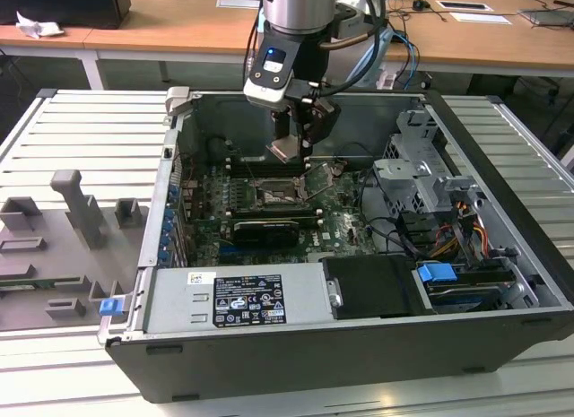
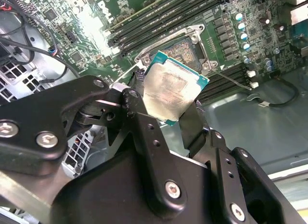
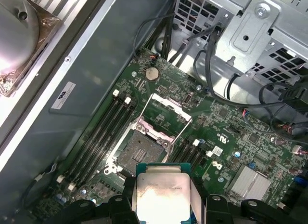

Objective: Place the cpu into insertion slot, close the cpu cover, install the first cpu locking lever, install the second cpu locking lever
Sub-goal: 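Place the cpu into insertion slot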

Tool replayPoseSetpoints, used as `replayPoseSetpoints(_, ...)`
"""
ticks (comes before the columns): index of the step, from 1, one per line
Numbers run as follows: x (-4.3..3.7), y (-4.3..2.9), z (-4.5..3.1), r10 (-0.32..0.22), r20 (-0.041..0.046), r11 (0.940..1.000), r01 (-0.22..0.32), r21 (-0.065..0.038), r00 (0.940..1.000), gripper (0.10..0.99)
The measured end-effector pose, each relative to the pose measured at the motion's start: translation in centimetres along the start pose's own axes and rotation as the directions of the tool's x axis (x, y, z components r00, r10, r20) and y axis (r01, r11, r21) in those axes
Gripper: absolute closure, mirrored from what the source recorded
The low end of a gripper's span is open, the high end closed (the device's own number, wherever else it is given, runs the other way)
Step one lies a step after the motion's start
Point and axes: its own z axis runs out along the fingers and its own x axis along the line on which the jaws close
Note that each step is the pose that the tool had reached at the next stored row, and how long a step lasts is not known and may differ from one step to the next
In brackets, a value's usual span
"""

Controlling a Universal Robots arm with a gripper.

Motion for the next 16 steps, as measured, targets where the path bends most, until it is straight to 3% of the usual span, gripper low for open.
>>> replayPoseSetpoints(8,0.0,0.0,0.06,0.064,0.0051,0.998,-0.064,-0.001,0.9979,0.553)
replayPoseSetpoints(13,0.0,-0.01,0.19,0.148,0.0116,0.9889,-0.148,-0.003,0.9889,0.553)
replayPoseSetpoints(16,0.0,-0.02,0.27,0.197,0.0155,0.9803,-0.197,-0.005,0.9802,0.553)
